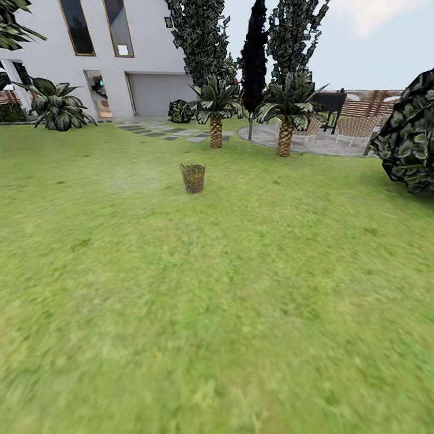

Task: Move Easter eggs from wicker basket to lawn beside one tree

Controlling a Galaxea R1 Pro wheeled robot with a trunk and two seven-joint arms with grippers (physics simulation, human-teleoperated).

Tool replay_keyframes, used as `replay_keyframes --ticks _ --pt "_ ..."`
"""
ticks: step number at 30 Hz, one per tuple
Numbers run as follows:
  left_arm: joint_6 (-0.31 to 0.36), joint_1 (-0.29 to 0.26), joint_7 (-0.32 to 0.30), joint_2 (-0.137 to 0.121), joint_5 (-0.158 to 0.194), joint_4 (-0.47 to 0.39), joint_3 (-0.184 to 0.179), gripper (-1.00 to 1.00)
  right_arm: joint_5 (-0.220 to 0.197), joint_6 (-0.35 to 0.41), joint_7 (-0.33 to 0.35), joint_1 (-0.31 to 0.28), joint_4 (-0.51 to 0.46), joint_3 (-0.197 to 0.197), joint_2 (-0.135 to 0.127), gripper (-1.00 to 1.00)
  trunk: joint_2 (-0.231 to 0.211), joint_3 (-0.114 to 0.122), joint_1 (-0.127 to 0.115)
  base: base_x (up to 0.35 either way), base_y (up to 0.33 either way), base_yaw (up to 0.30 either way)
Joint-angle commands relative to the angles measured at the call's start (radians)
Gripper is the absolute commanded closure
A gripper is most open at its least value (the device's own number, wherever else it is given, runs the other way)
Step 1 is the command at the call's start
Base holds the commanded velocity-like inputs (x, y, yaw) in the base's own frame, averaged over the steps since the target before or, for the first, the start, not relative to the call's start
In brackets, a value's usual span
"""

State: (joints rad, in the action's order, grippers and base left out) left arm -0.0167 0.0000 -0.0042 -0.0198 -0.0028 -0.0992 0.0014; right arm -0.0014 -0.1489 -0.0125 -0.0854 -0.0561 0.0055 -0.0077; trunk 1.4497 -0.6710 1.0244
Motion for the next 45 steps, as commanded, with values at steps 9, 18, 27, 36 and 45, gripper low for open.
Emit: replay_keyframes --ticks 9,18,27,36,45 --pt "-0.002 0.000 0.000 0.000 0.000 0.000 0.000 -1.00 0.000 -0.003 -0.001 0.000 0.000 0.001 0.000 -1.00 0.000 -0.001 0.001 0.337 0.000 0.000" --pt "-0.002 0.000 -0.001 0.000 0.000 0.000 0.000 -1.00 -0.001 -0.003 -0.001 0.000 0.000 0.001 -0.002 -1.00 0.000 -0.001 0.001 0.337 0.000 0.000" --pt "-0.002 0.000 0.000 0.000 -0.002 0.000 -0.001 -1.00 0.000 -0.003 -0.001 0.000 -0.010 0.000 -0.007 -1.00 0.000 -0.001 0.001 0.337 0.000 0.000" --pt "-0.002 0.000 0.000 0.000 -0.002 0.000 -0.001 -1.00 0.000 -0.003 -0.001 0.000 -0.010 -0.001 -0.008 -1.00 0.000 -0.001 0.001 0.337 0.000 0.000" --pt "-0.002 0.000 0.000 0.000 -0.002 0.000 -0.001 -1.00 0.000 -0.003 -0.001 0.000 -0.010 -0.001 -0.008 -1.00 0.000 -0.001 0.001 0.337 0.000 0.000"
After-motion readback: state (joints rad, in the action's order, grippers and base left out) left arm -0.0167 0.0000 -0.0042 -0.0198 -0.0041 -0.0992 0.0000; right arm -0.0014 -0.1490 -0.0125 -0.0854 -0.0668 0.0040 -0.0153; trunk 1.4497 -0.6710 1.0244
